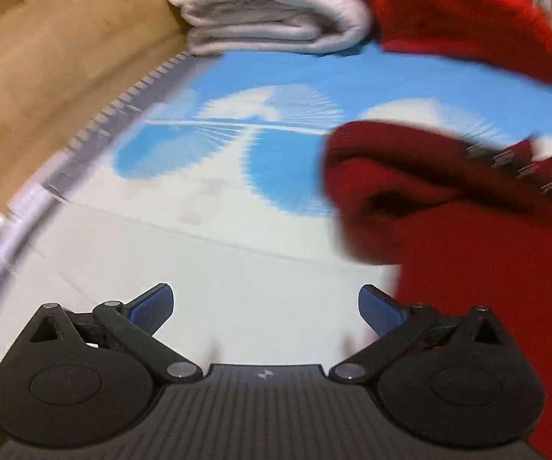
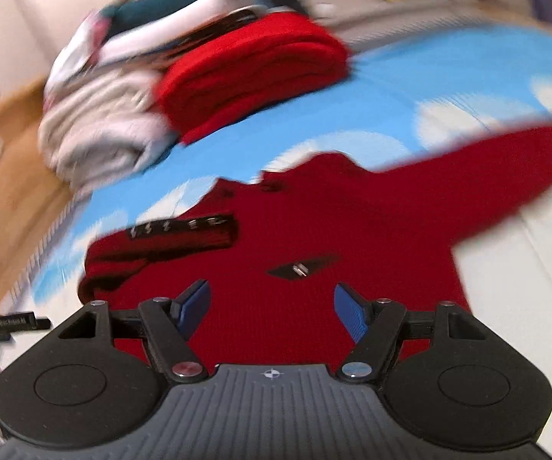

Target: Fold small clothes

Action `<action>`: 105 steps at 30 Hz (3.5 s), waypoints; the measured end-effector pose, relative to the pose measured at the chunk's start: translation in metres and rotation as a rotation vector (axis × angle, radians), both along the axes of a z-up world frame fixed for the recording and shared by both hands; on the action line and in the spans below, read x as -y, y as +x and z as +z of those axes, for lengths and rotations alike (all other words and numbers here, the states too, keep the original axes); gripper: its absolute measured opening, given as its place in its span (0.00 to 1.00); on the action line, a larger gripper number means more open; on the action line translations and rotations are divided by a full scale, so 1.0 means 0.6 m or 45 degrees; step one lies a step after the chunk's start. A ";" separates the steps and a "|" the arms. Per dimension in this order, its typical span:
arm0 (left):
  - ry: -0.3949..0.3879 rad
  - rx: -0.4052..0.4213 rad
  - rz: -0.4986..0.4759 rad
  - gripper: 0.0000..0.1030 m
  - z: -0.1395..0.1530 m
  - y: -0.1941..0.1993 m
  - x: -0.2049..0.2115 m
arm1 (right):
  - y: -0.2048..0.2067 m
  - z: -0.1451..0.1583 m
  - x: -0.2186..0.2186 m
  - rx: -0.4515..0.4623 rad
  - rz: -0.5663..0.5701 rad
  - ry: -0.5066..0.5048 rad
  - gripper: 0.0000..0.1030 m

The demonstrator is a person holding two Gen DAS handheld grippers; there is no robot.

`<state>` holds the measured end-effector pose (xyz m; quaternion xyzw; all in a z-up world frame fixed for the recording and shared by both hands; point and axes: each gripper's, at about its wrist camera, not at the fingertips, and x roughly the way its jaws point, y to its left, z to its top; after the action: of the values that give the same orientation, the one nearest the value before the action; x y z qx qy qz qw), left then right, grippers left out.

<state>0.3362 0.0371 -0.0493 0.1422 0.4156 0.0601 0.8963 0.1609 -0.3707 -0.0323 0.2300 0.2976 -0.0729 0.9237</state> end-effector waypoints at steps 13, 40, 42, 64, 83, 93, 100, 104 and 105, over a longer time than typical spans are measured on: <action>0.046 -0.169 0.114 1.00 -0.044 0.093 -0.113 | 0.416 -0.107 -0.114 -0.225 0.338 -0.629 0.80; -0.347 -0.223 0.434 1.00 0.005 0.095 -0.253 | 0.345 0.438 -0.242 0.321 0.243 0.250 0.07; -0.303 -0.196 0.414 1.00 0.009 0.093 -0.243 | 0.334 0.404 -0.164 0.244 0.123 0.238 0.07; 0.004 0.005 -0.498 1.00 -0.059 0.006 0.127 | -0.022 -0.042 0.019 -0.115 -0.345 0.377 0.69; -0.191 -0.126 -0.336 0.24 -0.098 0.083 0.109 | 0.239 -0.124 0.099 -0.188 -0.162 0.377 0.67; -0.229 -0.165 -0.341 0.32 -0.098 0.086 0.101 | 0.248 -0.077 0.046 -0.108 -0.099 -0.009 0.07; -0.103 -0.147 -0.359 0.68 -0.099 0.065 0.111 | 0.210 -0.142 0.093 -0.246 -0.172 0.014 0.09; -0.093 -0.187 -0.394 0.89 -0.077 0.059 0.097 | 0.197 -0.131 0.107 -0.242 -0.143 0.062 0.31; -0.105 -0.168 -0.412 0.89 -0.068 0.055 0.094 | 0.187 -0.122 0.119 -0.275 -0.171 0.098 0.38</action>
<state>0.3692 -0.0192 -0.0899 0.1741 0.4475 -0.1113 0.8701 0.2729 -0.4424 -0.1053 0.2753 0.3818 -0.1476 0.8699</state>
